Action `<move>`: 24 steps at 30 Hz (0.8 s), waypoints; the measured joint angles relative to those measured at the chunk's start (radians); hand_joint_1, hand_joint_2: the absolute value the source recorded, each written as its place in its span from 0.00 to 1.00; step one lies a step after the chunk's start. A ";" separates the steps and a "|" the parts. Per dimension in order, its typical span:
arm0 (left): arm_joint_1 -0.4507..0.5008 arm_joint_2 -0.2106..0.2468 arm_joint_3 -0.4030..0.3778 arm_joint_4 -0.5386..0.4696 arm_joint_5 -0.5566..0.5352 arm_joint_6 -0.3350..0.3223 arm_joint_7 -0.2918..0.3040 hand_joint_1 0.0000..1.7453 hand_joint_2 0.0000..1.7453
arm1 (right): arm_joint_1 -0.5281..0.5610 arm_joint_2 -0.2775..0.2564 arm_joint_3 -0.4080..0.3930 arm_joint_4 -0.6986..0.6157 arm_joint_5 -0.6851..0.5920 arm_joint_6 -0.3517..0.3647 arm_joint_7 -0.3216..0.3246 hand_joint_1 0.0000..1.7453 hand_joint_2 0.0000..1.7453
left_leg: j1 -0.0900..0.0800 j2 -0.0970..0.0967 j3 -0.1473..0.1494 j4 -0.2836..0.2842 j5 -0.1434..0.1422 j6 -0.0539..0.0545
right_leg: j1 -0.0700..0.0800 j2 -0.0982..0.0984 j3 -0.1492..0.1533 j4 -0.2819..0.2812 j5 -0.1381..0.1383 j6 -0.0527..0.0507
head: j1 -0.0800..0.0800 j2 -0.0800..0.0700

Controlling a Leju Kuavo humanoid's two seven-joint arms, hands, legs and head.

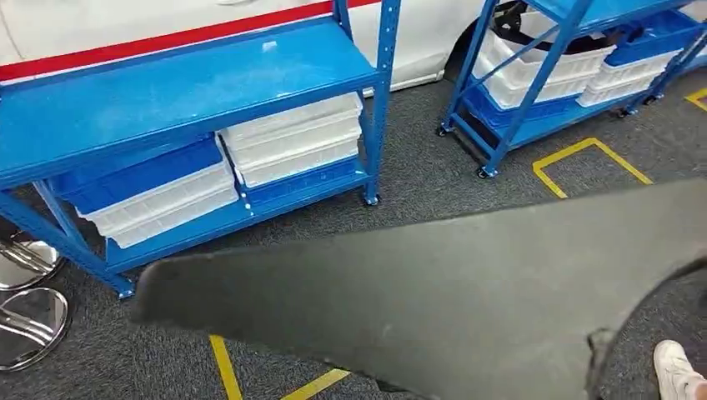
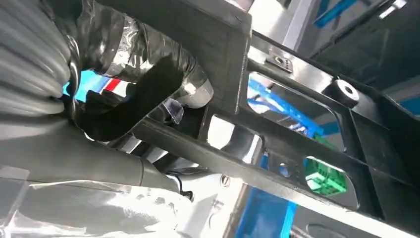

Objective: Take the parts from the cabinet and place them on the table.

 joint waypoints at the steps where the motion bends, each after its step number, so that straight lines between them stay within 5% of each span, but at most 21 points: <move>1: -0.001 -0.001 0.000 0.000 0.000 -0.007 -0.001 0.00 1.00 | 0.000 0.000 0.000 0.000 -0.001 0.000 0.000 1.00 1.00 | -0.001 0.010 0.003 0.002 -0.002 -0.003 | 0.003 -0.036 0.058 -0.093 0.025 -0.006 | 0.000 0.000; 2: -0.001 -0.001 0.000 0.000 0.001 -0.018 -0.005 0.00 1.00 | 0.000 0.000 0.000 0.000 -0.003 0.000 0.000 1.00 1.00 | -0.009 0.017 0.002 0.006 -0.006 -0.010 | 0.014 -0.055 0.066 -0.118 0.015 -0.017 | 0.000 0.000; 6: -0.006 -0.005 0.000 0.000 -0.010 -0.016 -0.006 0.00 1.00 | 0.016 0.000 0.000 0.002 -0.010 -0.011 0.000 1.00 1.00 | -0.010 0.047 0.006 0.006 -0.006 -0.032 | 0.011 -0.012 0.053 -0.120 0.025 -0.039 | 0.000 0.000; 8: -0.005 -0.010 0.000 0.000 -0.016 -0.013 -0.002 0.00 1.00 | 0.034 0.000 0.000 0.002 -0.029 -0.018 0.000 1.00 1.00 | 0.000 -0.023 -0.018 0.061 -0.060 -0.042 | 0.004 0.003 0.055 -0.130 0.035 -0.055 | 0.000 0.000; 9: -0.001 -0.014 0.000 0.000 -0.019 -0.013 -0.008 0.00 1.00 | 0.042 0.002 0.000 0.002 -0.043 -0.016 0.000 1.00 1.00 | 0.001 -0.051 -0.052 0.139 -0.106 -0.043 | 0.004 0.011 0.051 -0.129 0.037 -0.057 | -0.001 0.000; 11: 0.007 -0.020 0.000 0.000 -0.027 -0.005 -0.024 0.00 1.00 | 0.069 0.005 0.000 0.002 -0.062 -0.014 0.000 1.00 1.00 | 0.002 -0.068 -0.125 0.303 -0.175 -0.047 | 0.005 0.033 0.045 -0.127 0.037 -0.058 | 0.000 0.000; 12: 0.010 -0.026 0.000 0.000 -0.030 -0.006 -0.026 0.00 1.00 | 0.084 0.009 0.000 0.005 -0.068 -0.015 0.000 1.00 1.00 | 0.002 -0.068 -0.144 0.343 -0.177 -0.047 | 0.005 0.045 0.045 -0.126 0.038 -0.058 | 0.000 0.000; 14: 0.011 -0.036 0.000 0.000 -0.036 -0.018 -0.028 0.00 1.00 | 0.107 0.021 -0.001 0.010 -0.077 -0.026 0.000 1.00 1.00 | 0.003 -0.070 -0.113 0.268 -0.110 -0.046 | 0.004 0.070 0.046 -0.122 0.037 -0.057 | 0.000 0.000; 16: 0.011 -0.046 0.000 0.000 -0.048 -0.039 -0.025 0.00 1.00 | 0.118 0.037 -0.001 0.010 -0.091 -0.048 0.000 1.00 1.00 | 0.009 -0.105 -0.028 0.081 -0.014 -0.041 | 0.003 0.097 0.047 -0.113 0.033 -0.052 | 0.000 0.000; 17: 0.011 -0.050 -0.002 0.001 -0.058 -0.050 -0.016 0.00 1.00 | 0.119 0.047 -0.003 0.008 -0.104 -0.060 0.000 1.00 1.00 | 0.011 -0.165 -0.011 0.040 -0.018 -0.038 | 0.004 0.110 0.043 -0.110 0.032 -0.046 | 0.000 0.000; 19: 0.013 -0.061 -0.004 0.002 -0.065 -0.061 -0.003 0.00 1.00 | 0.117 0.061 -0.013 -0.011 -0.134 -0.073 0.008 1.00 1.00 | 0.009 -0.156 -0.008 0.024 -0.021 -0.037 | 0.002 0.133 0.029 -0.107 0.038 -0.030 | 0.000 0.000; 21: 0.011 -0.067 -0.004 0.002 -0.072 -0.067 0.006 0.00 1.00 | 0.116 0.061 -0.026 -0.033 -0.161 -0.068 0.033 1.00 1.00 | 0.003 -0.133 -0.002 0.017 -0.014 -0.024 | -0.002 0.159 0.026 -0.119 0.049 -0.012 | 0.000 0.000; 22: 0.010 -0.076 -0.005 0.002 -0.074 -0.070 0.010 0.00 1.00 | 0.116 0.061 -0.033 -0.042 -0.168 -0.066 0.043 1.00 1.00 | 0.015 -0.116 0.000 0.004 -0.004 -0.011 | -0.002 0.142 0.023 -0.110 0.045 -0.010 | 0.000 0.000; 23: 0.010 -0.076 -0.005 0.002 -0.075 -0.072 0.016 0.00 1.00 | 0.114 0.061 -0.040 -0.049 -0.171 -0.064 0.046 1.00 1.00 | 0.013 -0.105 -0.001 0.002 -0.002 -0.008 | 0.004 0.078 0.010 -0.083 0.023 -0.008 | 0.001 0.000; 24: 0.012 -0.078 -0.006 0.002 -0.076 -0.074 0.020 0.00 1.00 | 0.110 0.061 -0.043 -0.052 -0.173 -0.056 0.047 1.00 1.00 | 0.011 -0.090 -0.002 0.002 -0.003 0.002 | 0.004 0.045 -0.018 -0.023 -0.018 -0.003 | 0.000 0.000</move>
